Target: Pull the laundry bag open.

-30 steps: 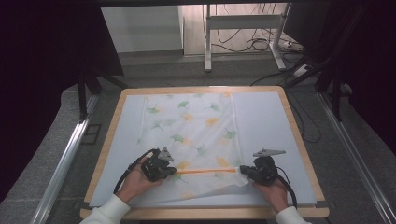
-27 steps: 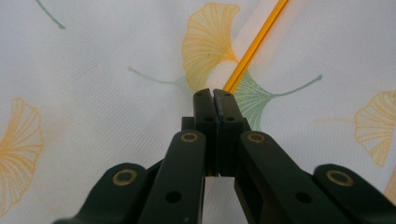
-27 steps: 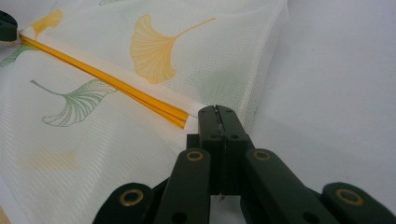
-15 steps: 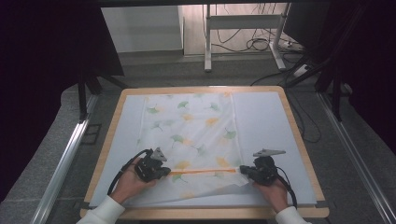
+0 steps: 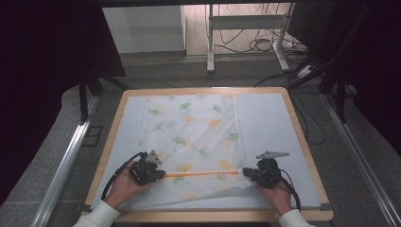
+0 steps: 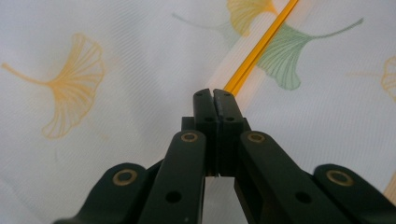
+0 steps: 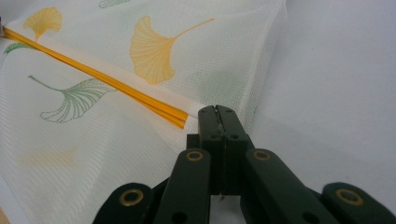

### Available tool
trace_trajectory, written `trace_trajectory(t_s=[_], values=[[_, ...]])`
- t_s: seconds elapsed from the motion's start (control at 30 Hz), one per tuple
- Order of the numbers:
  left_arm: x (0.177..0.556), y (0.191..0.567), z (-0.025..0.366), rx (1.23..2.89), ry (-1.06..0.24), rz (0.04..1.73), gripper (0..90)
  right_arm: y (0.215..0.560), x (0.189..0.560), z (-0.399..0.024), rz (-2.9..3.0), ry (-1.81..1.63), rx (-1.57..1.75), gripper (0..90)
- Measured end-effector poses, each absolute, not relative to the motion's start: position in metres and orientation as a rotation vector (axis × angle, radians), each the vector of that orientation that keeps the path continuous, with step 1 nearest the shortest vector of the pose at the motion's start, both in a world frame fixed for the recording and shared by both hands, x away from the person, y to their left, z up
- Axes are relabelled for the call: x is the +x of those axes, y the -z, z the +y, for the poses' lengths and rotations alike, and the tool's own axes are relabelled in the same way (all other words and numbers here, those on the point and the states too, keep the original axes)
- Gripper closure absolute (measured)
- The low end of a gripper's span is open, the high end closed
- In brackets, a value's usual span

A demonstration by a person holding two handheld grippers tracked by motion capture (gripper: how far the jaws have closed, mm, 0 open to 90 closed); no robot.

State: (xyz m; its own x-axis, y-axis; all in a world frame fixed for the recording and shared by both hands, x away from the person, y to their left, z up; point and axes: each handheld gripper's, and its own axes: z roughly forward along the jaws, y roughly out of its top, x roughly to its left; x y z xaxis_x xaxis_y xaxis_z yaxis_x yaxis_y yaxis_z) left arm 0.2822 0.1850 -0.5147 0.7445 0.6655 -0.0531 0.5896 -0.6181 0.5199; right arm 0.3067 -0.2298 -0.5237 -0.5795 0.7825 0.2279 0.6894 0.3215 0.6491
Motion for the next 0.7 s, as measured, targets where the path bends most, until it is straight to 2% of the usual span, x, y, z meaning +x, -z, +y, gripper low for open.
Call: trace_trajectory(t_s=[0.7], values=[[0.275,0.515,0.208,2.424,-0.214,0.997,90.0,0.523,0.306,-0.229,2.446,-1.098,1.371,90.0]])
